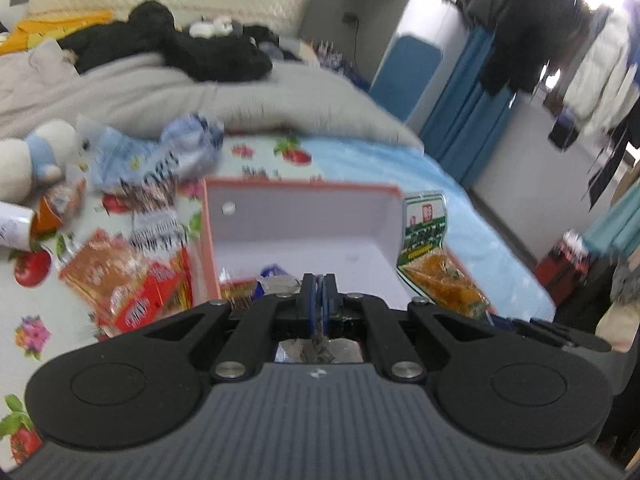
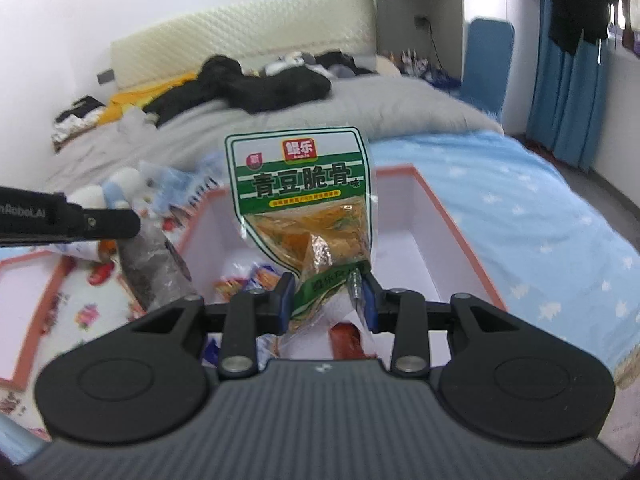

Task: Organize snacks
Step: 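Carry the green packet with the right tool over the orange box, then open the right tool to drop the green packet into the box, then withdraw both tools from the box back over the snack pile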

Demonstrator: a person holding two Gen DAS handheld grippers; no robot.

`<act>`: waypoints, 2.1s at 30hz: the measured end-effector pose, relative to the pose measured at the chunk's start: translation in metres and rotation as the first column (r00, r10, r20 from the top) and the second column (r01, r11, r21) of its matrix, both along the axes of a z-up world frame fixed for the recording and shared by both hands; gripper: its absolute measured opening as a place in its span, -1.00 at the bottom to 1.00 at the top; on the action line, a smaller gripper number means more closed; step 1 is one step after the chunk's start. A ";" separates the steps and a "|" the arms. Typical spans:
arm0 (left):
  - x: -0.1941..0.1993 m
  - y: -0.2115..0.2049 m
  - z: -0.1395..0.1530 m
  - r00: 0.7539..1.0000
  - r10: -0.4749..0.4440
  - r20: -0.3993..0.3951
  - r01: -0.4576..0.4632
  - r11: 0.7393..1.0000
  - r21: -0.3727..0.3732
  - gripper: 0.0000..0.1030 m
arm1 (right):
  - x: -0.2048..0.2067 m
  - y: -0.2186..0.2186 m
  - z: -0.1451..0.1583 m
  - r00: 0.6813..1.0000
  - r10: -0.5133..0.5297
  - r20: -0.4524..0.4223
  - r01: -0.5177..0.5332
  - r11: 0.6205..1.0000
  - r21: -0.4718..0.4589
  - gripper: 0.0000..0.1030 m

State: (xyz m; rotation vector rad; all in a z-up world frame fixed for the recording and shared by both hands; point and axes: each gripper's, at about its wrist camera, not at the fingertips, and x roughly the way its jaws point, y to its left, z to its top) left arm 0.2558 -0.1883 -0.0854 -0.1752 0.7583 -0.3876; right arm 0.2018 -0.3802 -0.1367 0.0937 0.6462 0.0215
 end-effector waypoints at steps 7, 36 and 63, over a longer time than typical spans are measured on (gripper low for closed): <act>0.018 -0.021 -0.038 0.997 -0.029 -0.071 0.034 0.997 0.065 -0.93 | 0.011 -0.008 -0.037 0.997 0.022 -0.074 -0.022 1.000 -0.001 -0.24; -0.064 0.062 0.041 0.993 0.088 0.077 -0.094 0.993 0.065 -0.07 | -0.042 0.030 0.042 0.991 0.044 0.129 -0.056 0.994 0.091 0.27; -0.143 0.185 0.009 0.964 0.253 0.084 -0.260 0.962 0.086 -0.07 | -0.101 0.153 0.027 0.974 0.155 0.164 -0.167 0.984 0.059 0.27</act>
